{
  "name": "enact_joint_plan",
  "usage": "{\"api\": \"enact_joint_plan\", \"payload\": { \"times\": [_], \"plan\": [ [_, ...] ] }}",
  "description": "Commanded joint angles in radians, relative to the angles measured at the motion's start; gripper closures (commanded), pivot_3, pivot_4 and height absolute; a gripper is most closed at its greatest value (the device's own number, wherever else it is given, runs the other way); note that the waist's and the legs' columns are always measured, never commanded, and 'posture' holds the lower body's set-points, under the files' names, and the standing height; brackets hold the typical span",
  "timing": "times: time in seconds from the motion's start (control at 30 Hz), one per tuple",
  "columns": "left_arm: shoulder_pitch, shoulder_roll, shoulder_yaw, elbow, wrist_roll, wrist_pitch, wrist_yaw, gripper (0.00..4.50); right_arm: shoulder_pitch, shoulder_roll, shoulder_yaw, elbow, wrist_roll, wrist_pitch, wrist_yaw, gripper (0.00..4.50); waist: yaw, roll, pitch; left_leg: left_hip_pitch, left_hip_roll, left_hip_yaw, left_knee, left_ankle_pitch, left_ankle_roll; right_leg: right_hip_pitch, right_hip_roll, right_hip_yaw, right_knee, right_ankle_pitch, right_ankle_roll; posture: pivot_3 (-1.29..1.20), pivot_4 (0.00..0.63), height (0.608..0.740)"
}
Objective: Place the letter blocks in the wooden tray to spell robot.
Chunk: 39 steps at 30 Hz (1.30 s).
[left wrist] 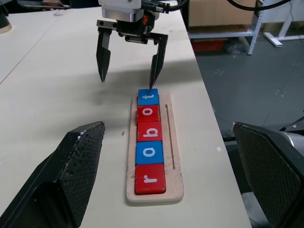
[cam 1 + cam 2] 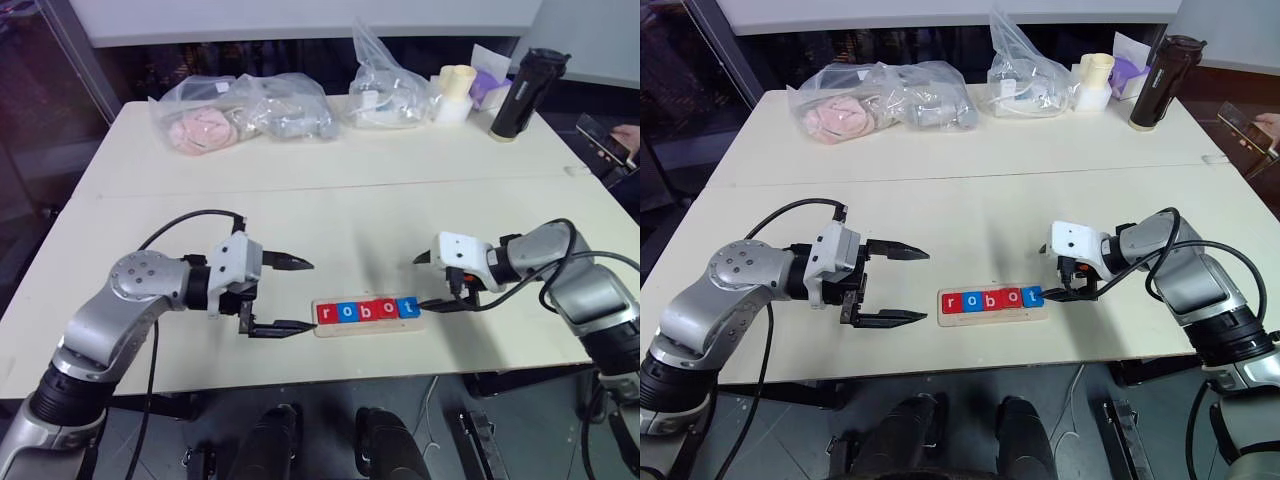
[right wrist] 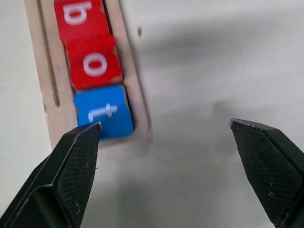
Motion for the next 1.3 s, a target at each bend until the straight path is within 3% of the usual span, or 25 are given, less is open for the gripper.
{"api": "enact_joint_plan", "payload": {
  "times": [0.03,0.73,1.3],
  "plan": [
    [-0.016,0.000,0.013,-0.003,0.000,-0.015,-0.003,0.00,-0.034,-0.011,-0.031,0.033,-0.015,-0.034,-0.009,0.05,-0.001,0.000,0.000,0.000,0.000,0.000,0.000,0.000,0.000,0.000,0.000,0.000,0.000,0.000,0.000,0.00,0.150,0.738],
    [-0.002,0.008,0.020,-0.012,-0.004,-0.008,0.002,0.00,-0.014,0.023,-0.016,-0.035,-0.010,-0.014,-0.003,0.05,0.000,0.000,0.000,0.000,0.000,0.000,0.004,0.000,0.000,0.000,0.001,0.001,0.004,0.000,0.000,0.00,0.150,0.738],
    [-0.010,0.013,0.015,-0.001,-0.003,-0.003,-0.001,0.00,0.006,-0.015,-0.049,-0.025,-0.016,-0.029,-0.015,0.05,0.000,0.000,0.000,0.000,0.000,0.000,0.004,0.000,0.000,0.000,0.000,0.001,0.004,0.000,0.000,0.00,0.150,0.738]
  ]
}}
